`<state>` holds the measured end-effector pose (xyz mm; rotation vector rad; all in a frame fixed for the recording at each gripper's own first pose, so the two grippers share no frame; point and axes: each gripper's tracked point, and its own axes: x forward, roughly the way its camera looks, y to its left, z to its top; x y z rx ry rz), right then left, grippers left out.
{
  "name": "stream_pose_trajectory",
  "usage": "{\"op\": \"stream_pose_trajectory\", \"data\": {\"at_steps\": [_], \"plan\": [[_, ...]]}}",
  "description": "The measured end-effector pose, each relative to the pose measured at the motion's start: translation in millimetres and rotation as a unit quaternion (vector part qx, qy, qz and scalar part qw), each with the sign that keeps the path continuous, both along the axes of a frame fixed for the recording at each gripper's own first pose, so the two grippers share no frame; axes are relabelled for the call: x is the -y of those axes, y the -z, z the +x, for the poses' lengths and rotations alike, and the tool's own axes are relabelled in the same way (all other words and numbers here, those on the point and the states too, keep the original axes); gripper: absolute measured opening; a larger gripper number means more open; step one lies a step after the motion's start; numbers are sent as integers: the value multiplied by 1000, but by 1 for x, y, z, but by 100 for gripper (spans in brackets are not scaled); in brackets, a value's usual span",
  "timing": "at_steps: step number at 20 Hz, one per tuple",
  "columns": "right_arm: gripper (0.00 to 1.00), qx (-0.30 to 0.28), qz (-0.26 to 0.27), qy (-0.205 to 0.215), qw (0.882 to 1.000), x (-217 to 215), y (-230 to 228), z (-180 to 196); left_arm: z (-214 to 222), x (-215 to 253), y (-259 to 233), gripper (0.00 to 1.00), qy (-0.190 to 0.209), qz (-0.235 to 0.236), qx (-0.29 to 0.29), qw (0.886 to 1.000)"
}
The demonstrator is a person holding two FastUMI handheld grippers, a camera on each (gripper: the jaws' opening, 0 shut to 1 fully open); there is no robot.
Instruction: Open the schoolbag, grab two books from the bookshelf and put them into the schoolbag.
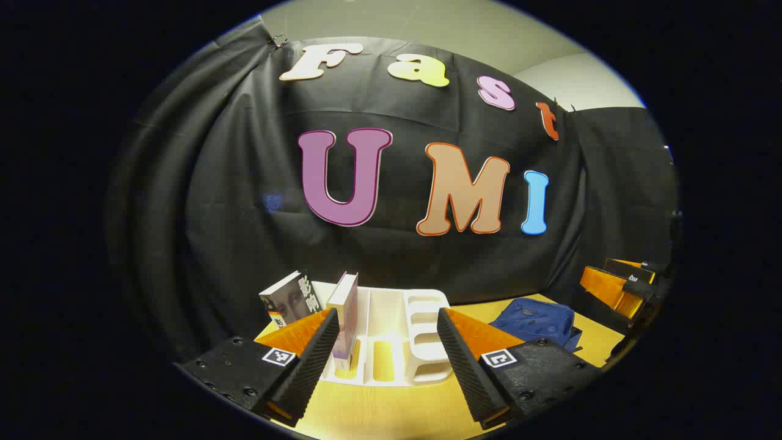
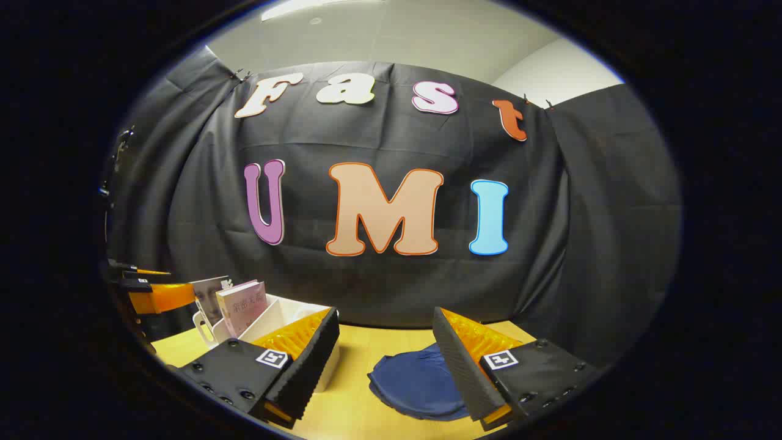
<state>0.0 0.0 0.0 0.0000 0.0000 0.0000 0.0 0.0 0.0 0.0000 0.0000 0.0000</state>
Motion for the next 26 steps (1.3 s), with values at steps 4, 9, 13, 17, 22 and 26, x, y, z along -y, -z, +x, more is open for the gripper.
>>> {"op": "stream_pose_trajectory", "data": {"at_steps": [4,9,13,17,22,26], "plan": [[100,-8,-17,-7,1000,7,9,-5,-8,6,10,94,-9,-13,-12,1000],[100,-25,-22,-10,999,15,25,-12,-12,10,13,94,-16,-17,-19,1000],[94,-30,-30,-15,999,18,32,-12,-17,17,13,94,-16,-11,-19,1000],[94,-33,-31,-19,999,19,39,-12,-19,21,13,94,-15,-14,-20,1000],[94,-49,-60,-3,997,37,65,-12,-19,23,13,94,-16,-3,-21,1000],[94,-85,-136,18,987,67,112,-16,-17,22,13,94,-18,3,-21,1000]]}}
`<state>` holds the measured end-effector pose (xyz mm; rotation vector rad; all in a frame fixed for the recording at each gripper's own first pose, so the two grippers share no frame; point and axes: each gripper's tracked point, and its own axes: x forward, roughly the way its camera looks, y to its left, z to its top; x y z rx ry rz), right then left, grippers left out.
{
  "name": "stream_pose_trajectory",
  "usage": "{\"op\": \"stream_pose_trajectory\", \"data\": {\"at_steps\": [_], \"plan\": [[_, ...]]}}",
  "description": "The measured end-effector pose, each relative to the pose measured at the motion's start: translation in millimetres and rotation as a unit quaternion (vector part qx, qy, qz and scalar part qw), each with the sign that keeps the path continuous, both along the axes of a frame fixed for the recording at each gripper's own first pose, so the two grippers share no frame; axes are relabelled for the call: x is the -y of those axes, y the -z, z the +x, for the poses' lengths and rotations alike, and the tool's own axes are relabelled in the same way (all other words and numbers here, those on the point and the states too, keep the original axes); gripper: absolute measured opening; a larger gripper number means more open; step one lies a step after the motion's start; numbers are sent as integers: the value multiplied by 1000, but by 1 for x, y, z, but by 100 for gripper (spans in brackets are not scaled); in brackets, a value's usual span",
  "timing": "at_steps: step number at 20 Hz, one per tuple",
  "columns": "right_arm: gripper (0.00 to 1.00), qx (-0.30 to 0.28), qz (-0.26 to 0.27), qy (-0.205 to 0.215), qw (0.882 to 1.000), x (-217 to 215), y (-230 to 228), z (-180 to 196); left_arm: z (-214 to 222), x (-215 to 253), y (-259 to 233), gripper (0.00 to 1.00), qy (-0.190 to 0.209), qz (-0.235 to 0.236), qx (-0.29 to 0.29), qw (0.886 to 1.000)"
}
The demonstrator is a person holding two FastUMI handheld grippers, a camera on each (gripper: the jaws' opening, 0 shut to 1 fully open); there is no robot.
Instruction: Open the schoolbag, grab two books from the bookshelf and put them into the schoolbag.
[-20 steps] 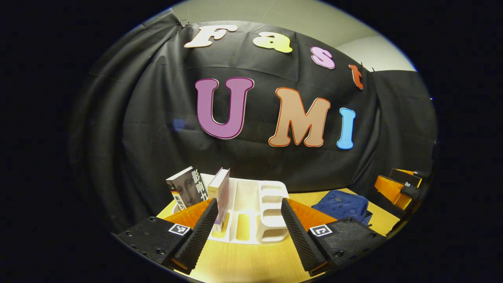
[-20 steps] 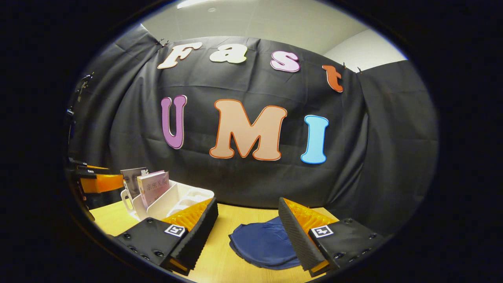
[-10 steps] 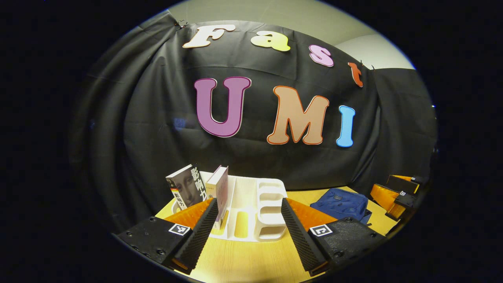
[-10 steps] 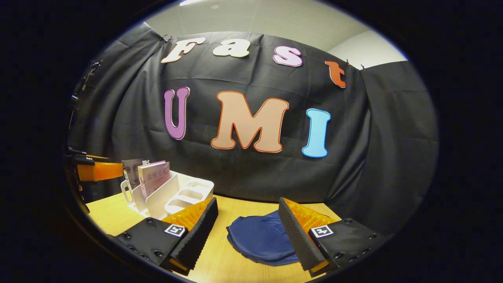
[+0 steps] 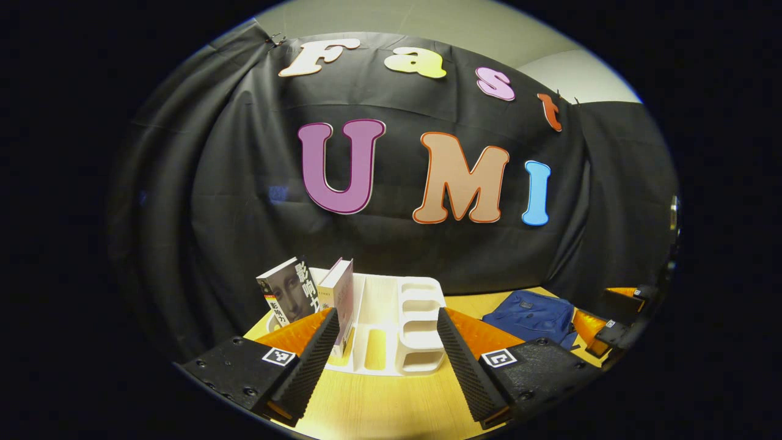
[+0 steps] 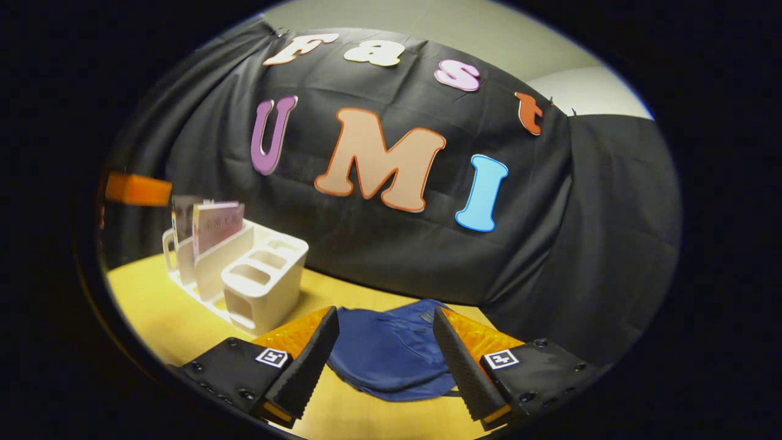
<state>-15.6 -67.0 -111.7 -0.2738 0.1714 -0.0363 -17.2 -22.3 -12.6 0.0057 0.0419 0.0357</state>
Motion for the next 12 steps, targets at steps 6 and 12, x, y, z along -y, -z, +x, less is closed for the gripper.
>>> {"op": "stream_pose_trajectory", "data": {"at_steps": [6,12], "plan": [[92,-60,-102,7,993,34,74,-7,1,-2,4,94,-5,3,-5,1000],[99,-109,-221,-2,969,64,131,-11,-1,-6,8,94,-16,5,-12,1000]]}}
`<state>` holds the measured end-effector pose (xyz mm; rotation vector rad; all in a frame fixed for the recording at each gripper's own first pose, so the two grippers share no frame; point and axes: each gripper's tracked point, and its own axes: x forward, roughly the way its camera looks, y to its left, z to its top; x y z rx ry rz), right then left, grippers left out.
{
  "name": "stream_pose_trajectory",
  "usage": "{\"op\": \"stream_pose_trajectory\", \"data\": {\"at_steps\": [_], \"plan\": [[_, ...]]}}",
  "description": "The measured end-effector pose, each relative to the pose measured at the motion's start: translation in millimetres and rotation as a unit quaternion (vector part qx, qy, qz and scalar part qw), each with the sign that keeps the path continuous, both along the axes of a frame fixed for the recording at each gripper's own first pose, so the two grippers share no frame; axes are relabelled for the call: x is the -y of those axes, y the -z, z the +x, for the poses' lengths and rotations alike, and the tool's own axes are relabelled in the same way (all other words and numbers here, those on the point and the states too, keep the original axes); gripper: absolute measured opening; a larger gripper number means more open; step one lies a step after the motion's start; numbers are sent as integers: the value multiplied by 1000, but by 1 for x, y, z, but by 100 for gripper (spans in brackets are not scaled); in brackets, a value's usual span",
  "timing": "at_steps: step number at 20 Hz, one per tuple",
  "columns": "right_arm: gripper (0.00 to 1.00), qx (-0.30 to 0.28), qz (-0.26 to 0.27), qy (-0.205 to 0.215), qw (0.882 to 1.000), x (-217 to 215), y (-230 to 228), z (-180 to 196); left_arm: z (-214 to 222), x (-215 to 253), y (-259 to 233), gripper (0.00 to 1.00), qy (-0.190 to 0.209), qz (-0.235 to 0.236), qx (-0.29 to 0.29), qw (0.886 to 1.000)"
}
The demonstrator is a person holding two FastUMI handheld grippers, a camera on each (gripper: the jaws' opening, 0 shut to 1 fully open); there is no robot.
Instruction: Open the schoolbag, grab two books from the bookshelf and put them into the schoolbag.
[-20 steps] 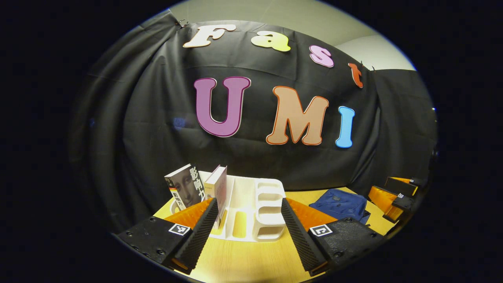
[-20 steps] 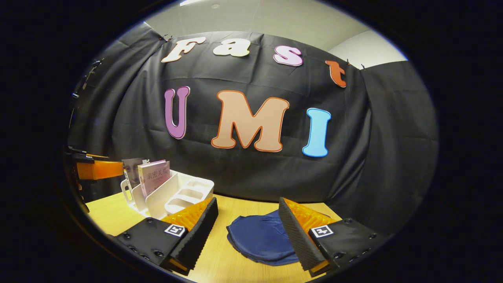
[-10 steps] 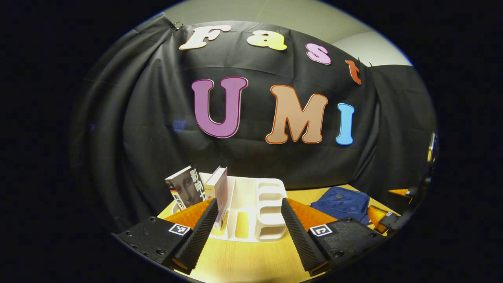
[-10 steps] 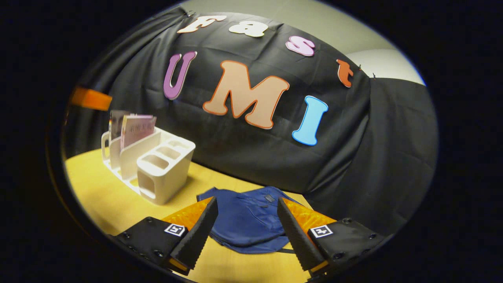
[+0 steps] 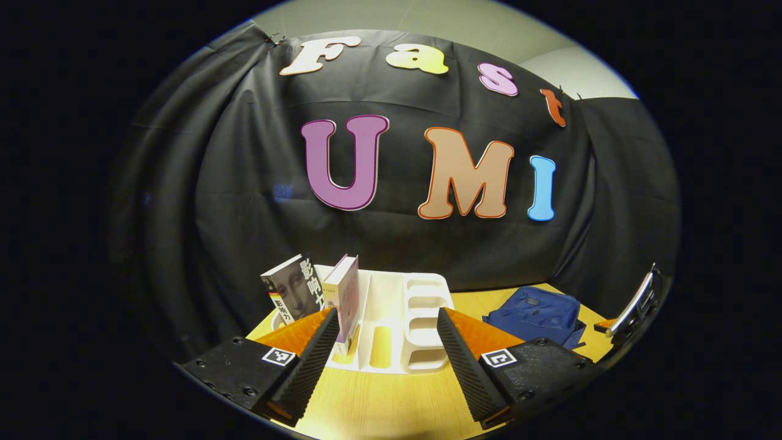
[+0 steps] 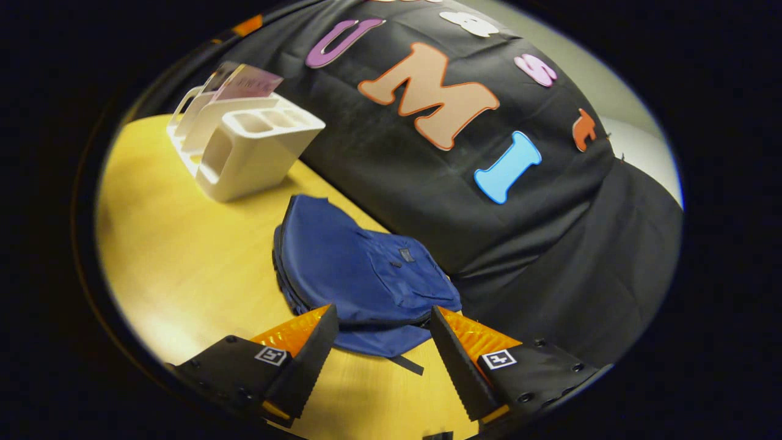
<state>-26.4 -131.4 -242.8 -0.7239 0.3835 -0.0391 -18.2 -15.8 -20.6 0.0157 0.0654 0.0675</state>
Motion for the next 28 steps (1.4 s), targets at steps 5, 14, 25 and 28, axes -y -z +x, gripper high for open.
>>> {"op": "stream_pose_trajectory", "data": {"at_steps": [5,14,25,28], "plan": [[98,-26,-103,-36,994,13,27,18,-4,-8,3,94,-12,1,-5,1000],[98,-57,-190,-73,977,13,50,50,-11,-27,3,94,-40,15,-7,999],[90,-49,-192,-98,975,-8,55,84,-11,-30,10,96,-50,2,-17,999],[80,-43,-196,-111,973,-13,56,89,-11,-28,12,94,-48,1,-20,999]]}}
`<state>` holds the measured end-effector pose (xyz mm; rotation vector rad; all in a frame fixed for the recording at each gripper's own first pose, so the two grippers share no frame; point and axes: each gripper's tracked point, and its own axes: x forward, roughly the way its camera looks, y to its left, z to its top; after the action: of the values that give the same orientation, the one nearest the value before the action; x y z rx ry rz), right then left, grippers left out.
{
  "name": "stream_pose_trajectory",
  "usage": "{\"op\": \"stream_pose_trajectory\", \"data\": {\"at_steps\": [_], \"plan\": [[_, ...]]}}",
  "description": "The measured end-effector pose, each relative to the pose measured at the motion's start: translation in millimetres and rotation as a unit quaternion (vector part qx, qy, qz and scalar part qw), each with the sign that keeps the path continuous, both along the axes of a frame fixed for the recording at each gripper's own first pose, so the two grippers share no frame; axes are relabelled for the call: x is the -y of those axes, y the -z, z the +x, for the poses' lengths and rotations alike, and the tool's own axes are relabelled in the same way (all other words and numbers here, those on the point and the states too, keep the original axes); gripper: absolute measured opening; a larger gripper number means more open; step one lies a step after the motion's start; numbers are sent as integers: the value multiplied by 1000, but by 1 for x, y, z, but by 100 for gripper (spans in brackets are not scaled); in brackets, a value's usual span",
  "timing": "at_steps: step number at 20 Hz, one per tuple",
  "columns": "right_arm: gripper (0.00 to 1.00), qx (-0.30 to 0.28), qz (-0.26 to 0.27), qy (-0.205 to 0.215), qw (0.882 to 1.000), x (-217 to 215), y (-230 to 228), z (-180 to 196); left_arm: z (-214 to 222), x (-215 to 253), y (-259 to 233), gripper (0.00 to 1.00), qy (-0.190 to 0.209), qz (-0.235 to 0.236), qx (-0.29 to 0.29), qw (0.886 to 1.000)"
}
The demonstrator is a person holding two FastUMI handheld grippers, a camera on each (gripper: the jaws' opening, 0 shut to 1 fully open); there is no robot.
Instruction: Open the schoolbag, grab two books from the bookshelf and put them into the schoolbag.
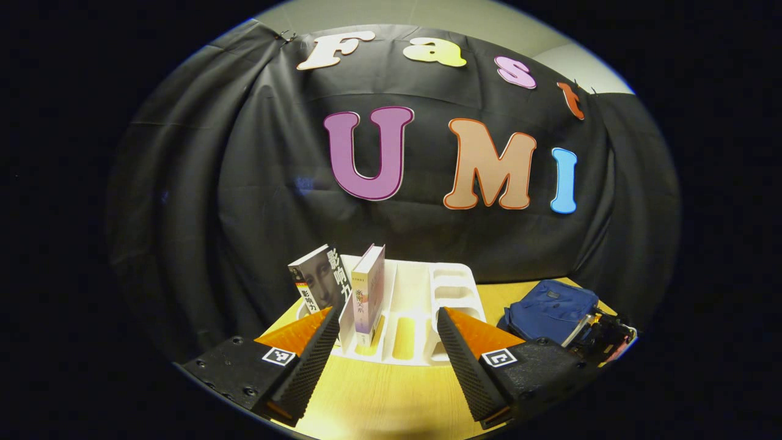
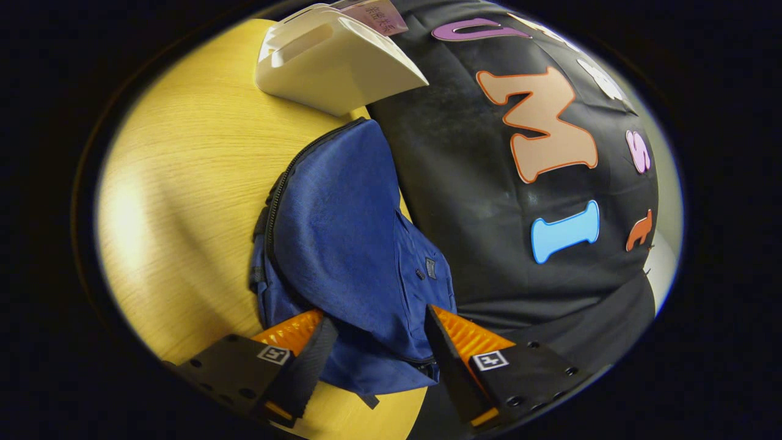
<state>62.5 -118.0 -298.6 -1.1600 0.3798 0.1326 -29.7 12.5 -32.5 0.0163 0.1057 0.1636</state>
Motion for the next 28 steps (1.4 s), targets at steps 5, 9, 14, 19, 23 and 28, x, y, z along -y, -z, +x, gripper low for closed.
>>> {"op": "stream_pose_trajectory", "data": {"at_steps": [5,9,14,19,23,28], "plan": [[50,-7,7,-9,1000,-4,8,12,2,2,0,92,1,0,-1,1000],[9,21,22,-1,1000,-2,-14,11,6,0,4,94,0,1,-9,1000],[2,-9,79,16,997,1,-19,15,20,-11,4,94,-3,-15,-22,1000],[0,-8,105,29,994,2,-32,19,45,-35,4,94,-10,-11,-58,998],[7,-1,129,40,991,7,-44,22,66,-53,-2,92,-7,12,-90,996],[0,13,135,46,990,12,-57,28,105,-66,-12,94,9,-5,-130,992]]}}
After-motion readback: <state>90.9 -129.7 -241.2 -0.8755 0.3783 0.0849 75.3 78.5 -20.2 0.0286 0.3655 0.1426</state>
